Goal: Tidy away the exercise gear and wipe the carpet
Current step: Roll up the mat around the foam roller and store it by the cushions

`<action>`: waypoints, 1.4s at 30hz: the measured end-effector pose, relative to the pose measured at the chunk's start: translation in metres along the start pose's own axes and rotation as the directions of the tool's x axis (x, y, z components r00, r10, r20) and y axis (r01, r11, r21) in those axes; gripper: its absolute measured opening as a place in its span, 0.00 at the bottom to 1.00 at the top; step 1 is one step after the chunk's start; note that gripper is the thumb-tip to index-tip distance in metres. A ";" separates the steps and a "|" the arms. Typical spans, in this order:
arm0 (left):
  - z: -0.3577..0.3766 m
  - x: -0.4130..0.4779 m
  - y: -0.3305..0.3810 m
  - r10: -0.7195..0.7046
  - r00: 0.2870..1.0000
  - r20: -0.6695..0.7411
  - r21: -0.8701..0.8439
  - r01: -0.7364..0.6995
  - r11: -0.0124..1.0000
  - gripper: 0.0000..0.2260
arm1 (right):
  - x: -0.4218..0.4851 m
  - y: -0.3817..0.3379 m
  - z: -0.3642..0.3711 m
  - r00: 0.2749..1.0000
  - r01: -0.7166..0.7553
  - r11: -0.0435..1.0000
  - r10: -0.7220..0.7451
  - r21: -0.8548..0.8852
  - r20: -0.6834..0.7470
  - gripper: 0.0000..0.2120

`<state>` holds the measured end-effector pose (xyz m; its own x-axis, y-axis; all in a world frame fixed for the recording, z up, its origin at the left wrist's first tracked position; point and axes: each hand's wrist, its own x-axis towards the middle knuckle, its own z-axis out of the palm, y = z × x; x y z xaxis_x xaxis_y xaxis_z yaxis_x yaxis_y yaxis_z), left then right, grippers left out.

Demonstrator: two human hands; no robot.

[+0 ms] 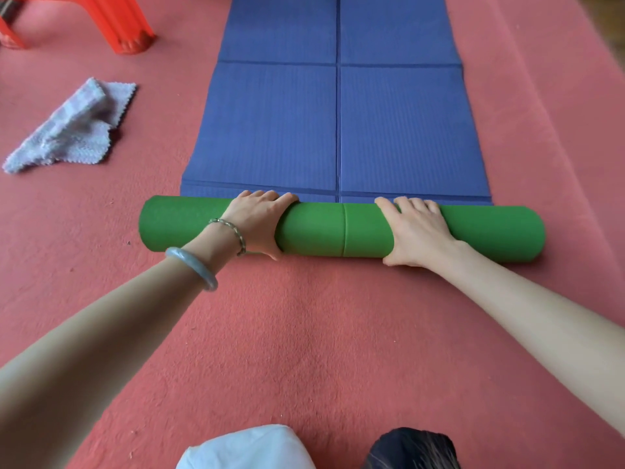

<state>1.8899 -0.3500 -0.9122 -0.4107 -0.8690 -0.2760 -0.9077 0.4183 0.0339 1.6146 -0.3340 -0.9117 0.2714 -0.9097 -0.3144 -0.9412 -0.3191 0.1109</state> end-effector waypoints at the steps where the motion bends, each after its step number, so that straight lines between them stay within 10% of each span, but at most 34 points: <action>1: -0.001 0.000 0.000 -0.009 1.000 0.012 -0.012 0.009 1.000 0.45 | 0.002 0.001 -0.003 1.000 0.014 1.000 -0.014 -0.009 0.015 0.52; 18: 0.016 -0.088 0.037 0.127 0.939 0.319 -0.192 -0.067 0.979 0.43 | -0.078 -0.017 -0.001 0.900 0.176 0.977 -0.209 0.120 0.382 0.49; 24: 0.025 -0.112 0.059 0.077 0.990 -0.116 -0.060 -0.084 0.995 0.49 | -0.037 0.000 -0.011 0.780 0.031 0.941 -0.233 0.337 0.580 0.52; 31: 0.040 -0.090 0.056 0.042 0.993 -0.112 0.062 -0.035 0.997 0.59 | -0.023 0.013 -0.020 0.847 -0.040 0.950 -0.132 0.309 0.515 0.57; 42: -0.008 -0.005 0.017 0.115 0.881 0.459 -0.245 0.001 0.969 0.45 | -0.048 -0.018 0.002 0.986 0.103 0.994 -0.098 -0.033 0.133 0.62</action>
<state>1.8761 -0.3411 -0.9023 -0.4270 -0.5955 -0.6805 -0.9014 0.3400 0.2682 1.6175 -0.2838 -0.9008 0.3330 -0.8306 -0.4463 -0.9011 -0.4198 0.1089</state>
